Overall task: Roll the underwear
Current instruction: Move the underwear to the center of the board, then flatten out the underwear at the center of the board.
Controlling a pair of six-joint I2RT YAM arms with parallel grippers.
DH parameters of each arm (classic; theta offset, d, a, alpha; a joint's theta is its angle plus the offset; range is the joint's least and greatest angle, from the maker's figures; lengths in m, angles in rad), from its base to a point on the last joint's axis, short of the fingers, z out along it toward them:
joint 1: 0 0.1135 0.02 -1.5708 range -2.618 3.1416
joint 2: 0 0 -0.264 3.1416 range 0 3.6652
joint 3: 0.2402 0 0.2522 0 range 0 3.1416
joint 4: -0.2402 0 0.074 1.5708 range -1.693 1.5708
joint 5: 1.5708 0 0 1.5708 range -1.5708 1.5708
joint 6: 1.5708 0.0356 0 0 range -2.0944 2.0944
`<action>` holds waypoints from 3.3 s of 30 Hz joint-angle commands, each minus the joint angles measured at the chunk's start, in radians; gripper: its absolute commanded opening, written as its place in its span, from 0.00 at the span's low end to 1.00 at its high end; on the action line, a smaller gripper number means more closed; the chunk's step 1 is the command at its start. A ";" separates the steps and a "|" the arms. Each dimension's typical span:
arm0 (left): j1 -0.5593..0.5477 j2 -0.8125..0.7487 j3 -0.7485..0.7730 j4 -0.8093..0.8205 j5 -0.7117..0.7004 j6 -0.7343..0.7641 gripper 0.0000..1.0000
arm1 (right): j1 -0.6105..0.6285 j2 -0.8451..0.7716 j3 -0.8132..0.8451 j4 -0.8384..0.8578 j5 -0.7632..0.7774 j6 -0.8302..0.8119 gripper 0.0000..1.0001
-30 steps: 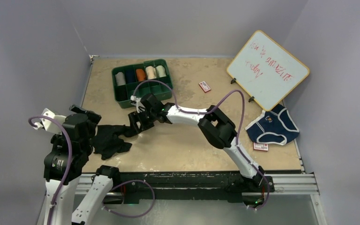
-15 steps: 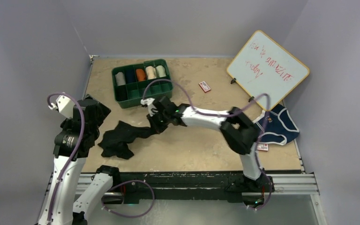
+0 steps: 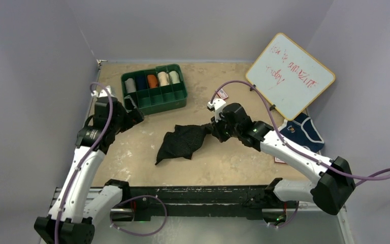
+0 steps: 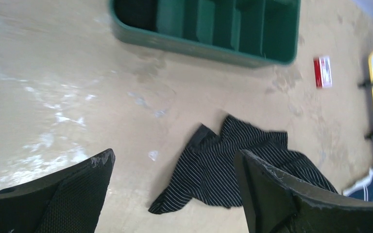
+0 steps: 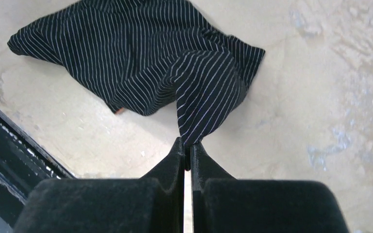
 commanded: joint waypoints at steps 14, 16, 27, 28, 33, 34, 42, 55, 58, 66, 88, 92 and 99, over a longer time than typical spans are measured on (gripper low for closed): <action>-0.024 0.026 -0.085 0.307 0.629 0.175 0.67 | -0.001 -0.212 0.200 -0.064 0.028 0.145 0.00; -0.042 0.024 -0.098 0.329 0.676 0.182 0.64 | -0.002 -0.190 0.179 -0.081 0.116 0.191 0.00; -0.555 0.178 -0.121 0.455 0.375 0.154 0.56 | -0.208 0.174 0.265 -0.117 -0.066 0.370 0.00; -0.622 0.220 -0.106 0.465 0.318 0.153 0.57 | -0.230 0.201 0.277 -0.104 -0.108 0.370 0.00; -0.872 0.474 0.012 0.524 0.126 0.157 0.60 | -0.316 0.325 0.341 -0.126 -0.217 0.372 0.00; -0.908 0.541 0.036 0.540 0.097 0.162 0.61 | -0.333 0.341 0.344 -0.124 -0.240 0.377 0.00; -1.011 0.834 0.166 0.678 -0.050 0.186 0.69 | -0.460 0.387 0.296 -0.064 -0.414 0.405 0.00; -1.013 1.067 0.293 0.622 -0.123 0.291 0.68 | -0.502 0.398 0.277 -0.062 -0.446 0.393 0.00; -1.016 1.085 0.292 0.614 -0.092 0.301 0.66 | -0.505 0.406 0.281 -0.063 -0.454 0.390 0.00; -1.028 1.116 0.270 0.562 -0.078 0.303 0.62 | -0.511 0.415 0.294 -0.076 -0.468 0.379 0.00; -0.955 0.339 -0.012 0.552 -0.133 0.164 0.00 | -0.512 0.158 0.261 -0.190 -0.421 0.260 0.00; -0.916 0.089 -0.037 0.430 -0.196 0.122 0.00 | -0.512 0.013 0.245 -0.223 -0.517 0.238 0.00; -0.916 -0.148 0.037 0.111 -0.315 0.039 0.00 | -0.512 -0.195 0.211 -0.308 -0.585 0.237 0.00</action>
